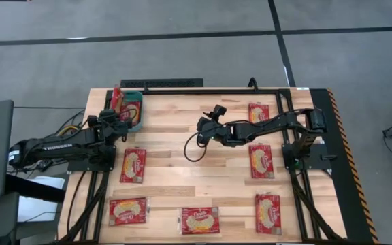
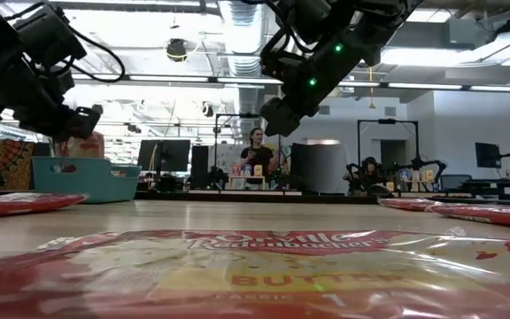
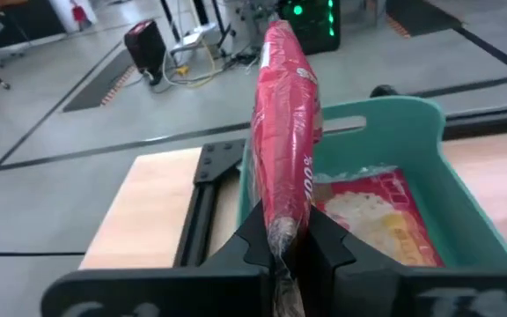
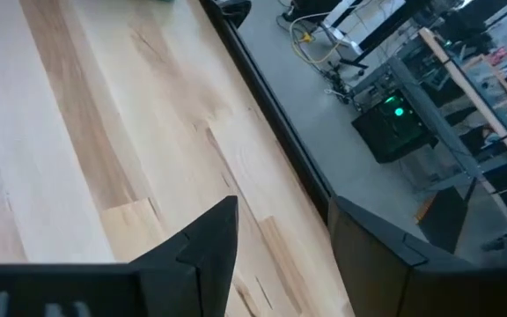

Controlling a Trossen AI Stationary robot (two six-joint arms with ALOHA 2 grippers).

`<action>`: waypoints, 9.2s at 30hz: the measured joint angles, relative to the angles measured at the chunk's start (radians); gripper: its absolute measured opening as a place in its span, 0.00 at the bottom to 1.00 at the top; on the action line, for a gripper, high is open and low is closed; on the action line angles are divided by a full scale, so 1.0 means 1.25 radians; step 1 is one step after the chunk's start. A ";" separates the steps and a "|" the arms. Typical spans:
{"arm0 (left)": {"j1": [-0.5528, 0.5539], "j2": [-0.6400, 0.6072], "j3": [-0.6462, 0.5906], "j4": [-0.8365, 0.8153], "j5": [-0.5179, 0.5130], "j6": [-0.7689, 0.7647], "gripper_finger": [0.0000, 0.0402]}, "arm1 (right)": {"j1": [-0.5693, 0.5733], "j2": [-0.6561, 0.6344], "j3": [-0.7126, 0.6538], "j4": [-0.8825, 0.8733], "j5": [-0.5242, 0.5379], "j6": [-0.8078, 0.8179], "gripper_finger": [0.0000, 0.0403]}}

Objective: Sort popcorn bags into baskets
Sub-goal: Put the red popcorn bag in the blue bin

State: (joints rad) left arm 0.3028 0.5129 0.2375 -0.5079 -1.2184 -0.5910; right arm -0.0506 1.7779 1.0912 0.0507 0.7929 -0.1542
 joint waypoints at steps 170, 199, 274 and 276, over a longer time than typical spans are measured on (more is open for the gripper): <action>-0.052 0.339 0.160 0.525 0.787 0.504 0.37 | -0.255 -0.397 -0.266 -0.743 -0.300 0.682 0.49; -0.052 0.339 0.160 0.525 0.778 0.505 0.37 | -0.251 -0.397 -0.266 -0.747 -0.300 0.673 0.48; -0.052 0.338 0.160 0.531 0.775 0.503 0.37 | -0.275 -0.397 -0.464 -0.565 -0.309 0.817 0.66; -0.052 0.339 0.160 0.531 0.775 0.503 0.37 | -0.280 -0.397 -0.473 -0.542 -0.307 0.816 0.66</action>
State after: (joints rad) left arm 0.2382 0.9361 0.4377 0.1560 -0.2501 0.0376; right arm -0.4010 1.2816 0.4997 -0.6271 0.4095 0.8655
